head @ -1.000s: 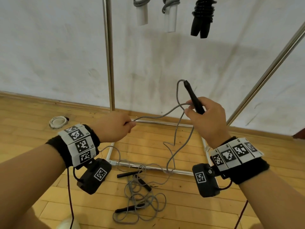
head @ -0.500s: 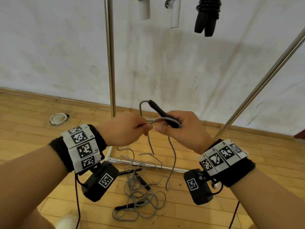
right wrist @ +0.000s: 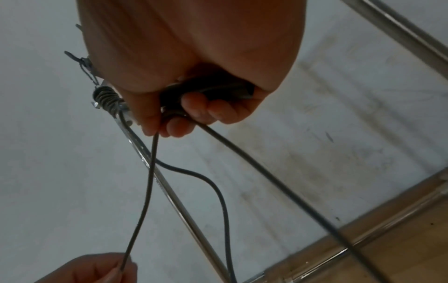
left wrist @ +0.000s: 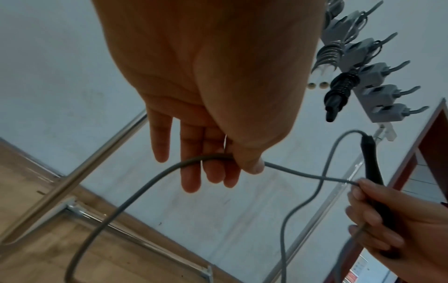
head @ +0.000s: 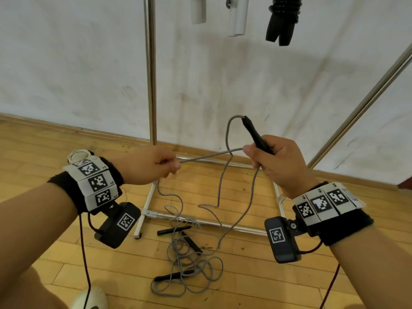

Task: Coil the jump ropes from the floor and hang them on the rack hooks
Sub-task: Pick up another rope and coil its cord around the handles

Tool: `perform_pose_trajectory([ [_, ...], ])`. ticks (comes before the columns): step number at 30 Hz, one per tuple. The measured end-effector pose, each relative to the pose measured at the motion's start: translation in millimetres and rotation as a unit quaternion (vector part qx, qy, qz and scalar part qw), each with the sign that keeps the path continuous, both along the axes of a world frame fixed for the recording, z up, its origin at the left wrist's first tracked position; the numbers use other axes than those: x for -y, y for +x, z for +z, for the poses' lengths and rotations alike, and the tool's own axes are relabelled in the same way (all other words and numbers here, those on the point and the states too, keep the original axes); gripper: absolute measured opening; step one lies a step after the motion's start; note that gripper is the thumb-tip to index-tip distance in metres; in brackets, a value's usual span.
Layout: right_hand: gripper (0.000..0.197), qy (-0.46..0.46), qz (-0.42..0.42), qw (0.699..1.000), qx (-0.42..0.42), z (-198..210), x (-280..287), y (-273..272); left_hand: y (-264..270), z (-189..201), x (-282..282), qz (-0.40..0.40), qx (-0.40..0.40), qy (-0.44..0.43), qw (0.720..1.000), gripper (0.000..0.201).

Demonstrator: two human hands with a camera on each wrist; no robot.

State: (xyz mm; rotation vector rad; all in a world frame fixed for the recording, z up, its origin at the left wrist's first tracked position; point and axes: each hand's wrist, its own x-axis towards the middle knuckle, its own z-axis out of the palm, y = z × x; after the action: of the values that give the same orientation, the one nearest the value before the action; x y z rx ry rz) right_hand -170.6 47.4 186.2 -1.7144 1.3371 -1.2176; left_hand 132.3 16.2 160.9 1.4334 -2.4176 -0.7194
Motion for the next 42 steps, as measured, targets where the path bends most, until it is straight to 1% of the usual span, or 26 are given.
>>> perform_pose_trajectory([
  [3,0.025,-0.004,-0.055,0.998,-0.031,-3,4,-15,9,-4,3,0.005,0.032,0.017,0.999,0.024],
  [5,0.026,-0.001,-0.082,0.995,-0.06,-7,8,-25,10,-6,3,0.006,0.066,0.017,0.998,0.026],
  [7,0.025,0.009,-0.096,0.988,-0.123,-12,11,-32,8,-7,4,0.009,0.083,0.01,0.996,0.028],
  [9,0.011,0.025,-0.104,0.974,-0.199,-16,11,-34,4,-6,4,0.008,0.076,0.002,0.997,0.027],
  [10,0.006,0.031,-0.102,0.969,-0.222,-18,10,-33,1,-4,3,0.003,0.064,-0.002,0.998,0.026],
  [11,0.01,0.035,-0.094,0.967,-0.234,-19,8,-31,-4,-2,2,-0.004,0.052,-0.011,0.999,0.026],
  [13,0.014,0.046,-0.066,0.974,-0.212,-21,5,-23,-14,3,-2,-0.021,0.03,-0.041,0.998,0.026],
  [16,0.012,0.053,-0.009,0.989,-0.137,-21,-2,-2,-34,9,-13,-0.044,-0.016,-0.085,0.995,0.027],
  [18,0.01,0.043,0.032,0.992,-0.117,-19,-7,14,-46,13,-21,-0.052,-0.055,-0.106,0.991,0.026],
  [20,0.004,0.029,0.068,0.992,-0.101,-17,-11,27,-54,17,-26,-0.055,-0.088,-0.125,0.987,0.026],
  [21,0.005,0.023,0.081,0.992,-0.094,-14,-13,32,-57,18,-27,-0.052,-0.104,-0.133,0.984,0.027],
  [23,0.017,0.016,0.086,0.991,-0.098,-12,-13,35,-58,19,-28,-0.03,-0.146,-0.125,0.981,0.028],
  [25,0.023,0.006,0.061,0.993,-0.104,-8,-11,34,-56,18,-26,-0.02,-0.163,-0.084,0.983,0.025],
  [27,0.022,-0.003,0.019,0.996,-0.089,-5,-7,28,-50,13,-23,-0.029,-0.153,-0.042,0.987,0.02],
  [30,0.019,-0.028,-0.03,0.999,-0.035,2,-5,17,-40,5,-17,-0.041,-0.122,-0.006,0.992,0.021],
  [34,0.017,-0.063,-0.059,0.996,0.02,11,-3,4,-23,-2,-9,-0.067,-0.049,0.046,0.995,0.024],
  [36,0.017,-0.066,-0.076,0.994,0.044,13,-1,-4,-14,-5,-6,-0.058,-0.017,0.055,0.997,0.026],
  [38,0.016,-0.057,-0.084,0.994,0.038,12,0,-12,-7,-6,-4,-0.035,-0.009,0.056,0.998,0.028],
  [41,0.01,-0.046,-0.099,0.993,-0.038,5,0,-18,-5,-5,-5,-0.021,0.012,0.024,0.999,0.029],
  [42,0.014,-0.042,-0.109,0.991,-0.063,2,0,-17,-7,-3,-6,-0.023,0.018,0.008,1.0,0.029],
])
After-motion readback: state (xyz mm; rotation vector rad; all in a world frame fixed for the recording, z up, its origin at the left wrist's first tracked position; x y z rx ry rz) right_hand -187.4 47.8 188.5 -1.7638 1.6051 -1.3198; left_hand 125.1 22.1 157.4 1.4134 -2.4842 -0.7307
